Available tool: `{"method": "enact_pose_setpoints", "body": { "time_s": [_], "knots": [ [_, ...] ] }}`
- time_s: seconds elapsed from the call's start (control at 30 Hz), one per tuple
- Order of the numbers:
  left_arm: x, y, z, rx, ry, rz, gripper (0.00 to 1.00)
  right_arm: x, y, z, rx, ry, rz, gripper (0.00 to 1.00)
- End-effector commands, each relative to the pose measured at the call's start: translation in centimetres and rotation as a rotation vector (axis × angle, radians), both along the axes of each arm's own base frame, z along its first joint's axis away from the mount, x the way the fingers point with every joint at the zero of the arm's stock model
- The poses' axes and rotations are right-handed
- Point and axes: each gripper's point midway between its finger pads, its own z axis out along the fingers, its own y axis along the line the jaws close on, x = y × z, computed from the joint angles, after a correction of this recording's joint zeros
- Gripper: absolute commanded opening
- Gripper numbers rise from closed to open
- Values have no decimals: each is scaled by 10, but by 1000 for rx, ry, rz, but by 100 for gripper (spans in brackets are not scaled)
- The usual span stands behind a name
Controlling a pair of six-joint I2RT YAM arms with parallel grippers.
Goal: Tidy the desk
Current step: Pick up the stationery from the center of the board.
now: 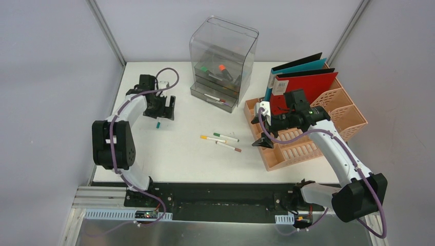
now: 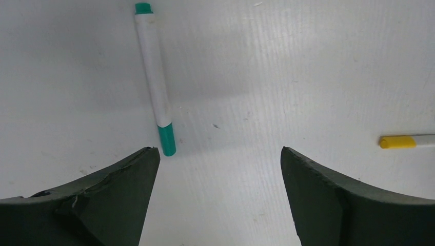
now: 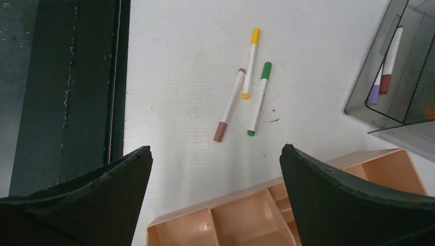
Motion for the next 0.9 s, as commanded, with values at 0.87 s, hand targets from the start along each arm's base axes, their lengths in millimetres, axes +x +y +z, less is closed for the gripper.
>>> {"method": "enact_pose_setpoints", "body": {
  "time_s": [0.87],
  "knots": [
    [24,58,-48,38,177,340,62,10,3,8,19,-43,13,99]
  ]
}}
